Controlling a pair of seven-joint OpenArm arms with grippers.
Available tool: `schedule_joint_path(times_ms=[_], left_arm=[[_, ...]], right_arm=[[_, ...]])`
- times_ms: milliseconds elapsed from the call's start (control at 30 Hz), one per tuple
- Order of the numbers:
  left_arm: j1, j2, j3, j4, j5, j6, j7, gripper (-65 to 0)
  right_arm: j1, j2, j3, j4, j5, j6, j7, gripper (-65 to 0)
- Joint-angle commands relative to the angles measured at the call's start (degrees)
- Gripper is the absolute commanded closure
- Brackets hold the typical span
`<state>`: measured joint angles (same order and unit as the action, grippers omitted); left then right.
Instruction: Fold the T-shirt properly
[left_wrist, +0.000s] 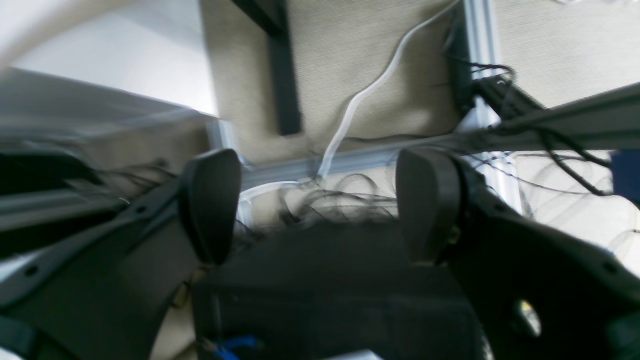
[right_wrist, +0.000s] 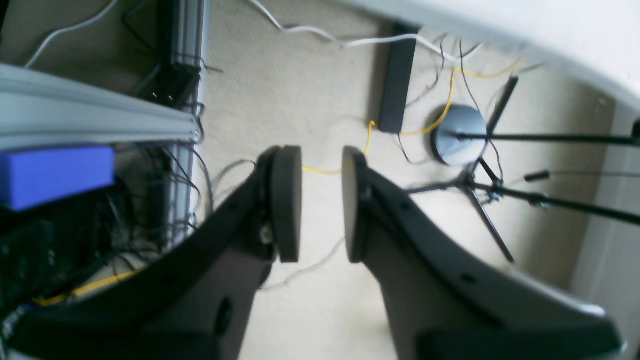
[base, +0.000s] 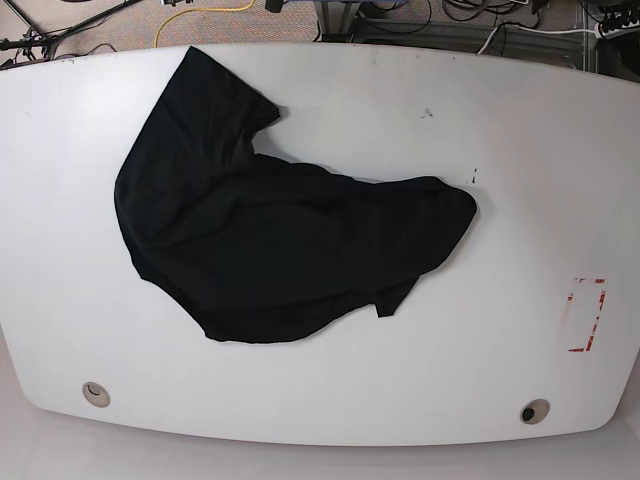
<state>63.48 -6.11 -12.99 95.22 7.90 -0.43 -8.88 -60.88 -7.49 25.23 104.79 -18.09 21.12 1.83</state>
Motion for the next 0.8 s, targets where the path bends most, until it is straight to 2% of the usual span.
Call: schedule_joint_path(times_ms=[0,400,533,600,767], left_arm=[[0.63,-0.19,-0.41,1.18,0.06,0.42,-0.82,-45.6],[-1.07,-0.4,-2.75,3.53,-0.48,0.42,-0.44,-45.5],[-2.24,-0.57,-4.07,4.29,-0.46,0.4,-0.44,-45.5],[-3.83,-0.61,-5.5,4.79,-0.81,0.45,-0.06,-45.5],[-5.71,-0.8,-7.04,5.92,-0.81,0.45,0.05,-45.6]], right_arm=[[-0.92,-0.22,-0.06,0.78,0.36,0.04,0.87,-12.5],[-1.12,-0.17,0.26,1.22,2.88,0.03,1.85,-12.6],[-1.15,-0.15,0.2,2.09,5.47,0.25,2.2,-12.6],[-0.86,0.19,0.15,3.99,9.98,0.54,2.04,-12.5],[-0.86,0.31,0.19,5.87,13.07,0.7,2.18,-12.4]])
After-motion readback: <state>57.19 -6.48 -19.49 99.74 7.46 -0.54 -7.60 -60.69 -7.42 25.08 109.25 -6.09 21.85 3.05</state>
